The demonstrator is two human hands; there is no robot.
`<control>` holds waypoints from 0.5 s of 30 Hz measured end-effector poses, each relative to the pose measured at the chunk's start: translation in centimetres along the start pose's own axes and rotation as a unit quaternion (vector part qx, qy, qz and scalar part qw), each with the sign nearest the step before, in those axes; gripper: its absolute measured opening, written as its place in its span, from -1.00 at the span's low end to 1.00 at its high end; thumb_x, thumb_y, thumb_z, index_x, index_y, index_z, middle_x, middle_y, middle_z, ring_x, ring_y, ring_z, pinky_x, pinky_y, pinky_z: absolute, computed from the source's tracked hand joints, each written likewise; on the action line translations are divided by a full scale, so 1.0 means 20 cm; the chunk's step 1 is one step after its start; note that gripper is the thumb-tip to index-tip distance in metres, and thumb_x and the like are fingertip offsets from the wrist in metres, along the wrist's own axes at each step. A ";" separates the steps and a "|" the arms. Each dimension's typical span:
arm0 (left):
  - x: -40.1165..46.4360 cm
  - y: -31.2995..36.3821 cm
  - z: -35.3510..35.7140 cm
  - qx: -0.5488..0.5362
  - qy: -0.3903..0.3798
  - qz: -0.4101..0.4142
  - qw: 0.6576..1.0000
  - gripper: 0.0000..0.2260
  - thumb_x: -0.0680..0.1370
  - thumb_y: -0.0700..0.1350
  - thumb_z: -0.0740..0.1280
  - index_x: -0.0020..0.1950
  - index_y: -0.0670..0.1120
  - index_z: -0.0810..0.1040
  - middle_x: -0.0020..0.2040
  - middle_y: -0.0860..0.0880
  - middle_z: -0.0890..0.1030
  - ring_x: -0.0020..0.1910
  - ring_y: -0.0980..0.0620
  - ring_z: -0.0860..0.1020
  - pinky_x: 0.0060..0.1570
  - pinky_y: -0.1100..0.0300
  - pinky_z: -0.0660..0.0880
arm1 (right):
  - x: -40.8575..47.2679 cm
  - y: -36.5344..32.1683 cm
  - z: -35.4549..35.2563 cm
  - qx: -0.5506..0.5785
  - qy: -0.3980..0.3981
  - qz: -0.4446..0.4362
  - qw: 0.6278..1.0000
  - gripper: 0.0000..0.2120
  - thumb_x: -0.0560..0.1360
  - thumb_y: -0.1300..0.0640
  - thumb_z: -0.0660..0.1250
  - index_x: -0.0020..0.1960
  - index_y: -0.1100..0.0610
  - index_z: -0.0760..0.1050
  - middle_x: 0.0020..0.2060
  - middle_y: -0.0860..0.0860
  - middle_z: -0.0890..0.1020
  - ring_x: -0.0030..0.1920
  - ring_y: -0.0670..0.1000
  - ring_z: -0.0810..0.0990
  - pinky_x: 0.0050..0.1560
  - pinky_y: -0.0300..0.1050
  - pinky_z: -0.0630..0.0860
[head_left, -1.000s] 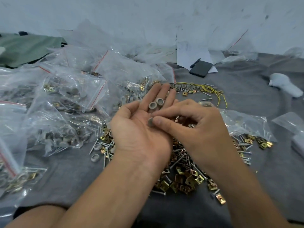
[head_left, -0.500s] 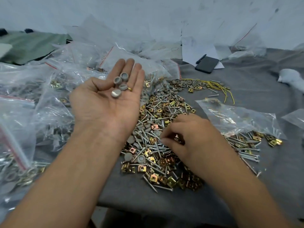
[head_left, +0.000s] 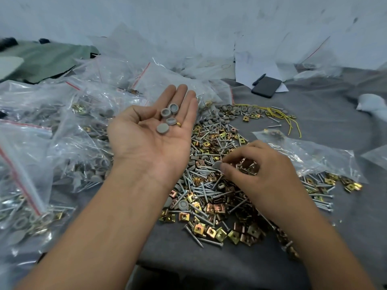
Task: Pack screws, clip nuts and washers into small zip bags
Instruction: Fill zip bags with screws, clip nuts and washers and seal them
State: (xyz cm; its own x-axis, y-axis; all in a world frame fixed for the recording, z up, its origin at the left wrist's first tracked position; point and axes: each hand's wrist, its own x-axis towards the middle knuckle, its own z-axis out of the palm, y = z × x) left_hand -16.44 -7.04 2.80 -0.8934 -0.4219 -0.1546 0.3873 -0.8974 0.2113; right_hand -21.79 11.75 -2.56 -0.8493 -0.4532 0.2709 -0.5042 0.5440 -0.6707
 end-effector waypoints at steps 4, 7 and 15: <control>-0.03 -0.07 0.00 0.017 -0.012 -0.011 1.000 -0.54 0.52 -0.25 0.12 0.32 -0.44 0.54 0.19 -0.43 0.66 0.29 -0.38 0.62 0.46 -0.22 0.47 | -0.01 -0.05 -0.10 0.217 0.027 0.008 0.976 -0.80 0.44 -0.20 0.51 -0.05 -0.11 0.71 -0.16 -0.06 0.71 -0.17 -0.03 0.65 -0.14 -0.14 0.58; -0.07 -0.20 -0.03 0.050 -0.026 -0.052 0.997 -0.53 0.55 -0.20 0.12 0.35 -0.40 0.55 0.22 -0.38 0.67 0.29 -0.36 0.63 0.47 -0.20 0.46 | -0.01 -0.12 -0.15 0.268 0.030 -0.048 0.962 -0.88 0.49 -0.06 0.53 -0.02 -0.06 0.72 -0.17 -0.02 0.72 -0.19 -0.04 0.65 -0.15 -0.15 0.59; -0.13 -0.31 -0.04 -0.005 -0.032 -0.099 0.995 -0.49 0.59 -0.15 0.06 0.43 -0.36 0.53 0.29 -0.37 0.64 0.36 -0.35 0.60 0.45 -0.20 0.45 | 0.00 -0.18 -0.07 0.158 0.047 -0.109 0.980 -0.89 0.51 0.04 0.53 0.03 -0.02 0.74 -0.06 -0.09 0.63 0.01 -0.08 0.61 0.07 -0.25 0.46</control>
State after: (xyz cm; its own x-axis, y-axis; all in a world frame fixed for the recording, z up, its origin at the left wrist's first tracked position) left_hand -16.45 -0.42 1.12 -0.9651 -0.2270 -0.1303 0.2032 -0.9636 0.1736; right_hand -20.14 10.80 0.85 -0.7453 -0.4583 0.4841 -0.6140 0.1891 -0.7663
